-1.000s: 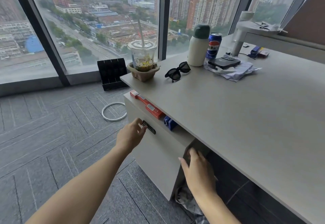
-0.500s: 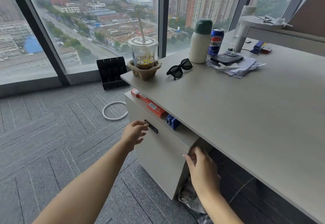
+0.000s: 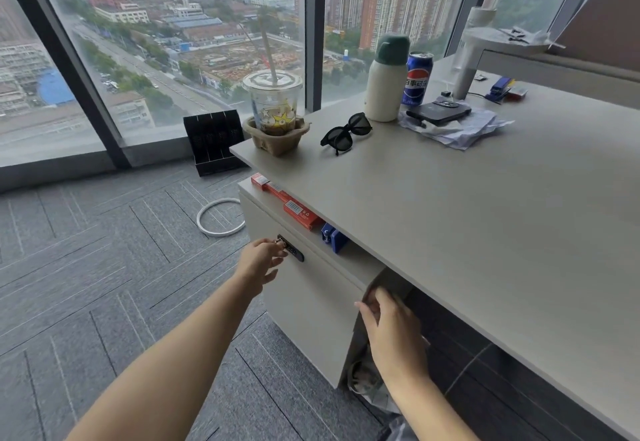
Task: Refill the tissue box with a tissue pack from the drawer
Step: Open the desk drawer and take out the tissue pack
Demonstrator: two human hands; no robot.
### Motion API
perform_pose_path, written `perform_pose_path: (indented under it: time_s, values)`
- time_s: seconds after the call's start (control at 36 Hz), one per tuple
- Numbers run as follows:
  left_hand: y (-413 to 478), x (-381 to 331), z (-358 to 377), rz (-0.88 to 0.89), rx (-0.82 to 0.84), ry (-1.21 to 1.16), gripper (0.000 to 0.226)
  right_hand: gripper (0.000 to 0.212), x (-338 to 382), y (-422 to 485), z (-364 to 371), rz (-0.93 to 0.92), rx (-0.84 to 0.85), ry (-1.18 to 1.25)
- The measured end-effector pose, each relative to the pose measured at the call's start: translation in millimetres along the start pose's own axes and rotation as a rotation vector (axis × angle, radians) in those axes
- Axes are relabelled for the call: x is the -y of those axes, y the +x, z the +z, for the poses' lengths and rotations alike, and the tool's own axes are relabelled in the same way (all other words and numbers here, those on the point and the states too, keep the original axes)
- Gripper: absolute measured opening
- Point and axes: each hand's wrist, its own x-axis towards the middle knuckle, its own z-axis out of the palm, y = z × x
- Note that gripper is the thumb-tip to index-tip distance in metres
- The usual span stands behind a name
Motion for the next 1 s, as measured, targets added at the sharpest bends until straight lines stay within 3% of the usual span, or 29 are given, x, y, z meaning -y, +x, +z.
perform_pose_path:
  time_s: [0.56,0.86,1.0]
  values:
    - [-70,44,-101,0.007,-0.09,0.049,0.011,0.021,39,-59,12,-0.349,0.286,-0.004]
    - [-109,58,-156,-0.011,-0.115,0.193,0.006,0.041,63,-82,16,-0.459,0.454,0.129]
    - [-119,55,-183,-0.076,-0.068,0.302,0.004,0.043,73,-75,16,-0.47,0.435,0.186]
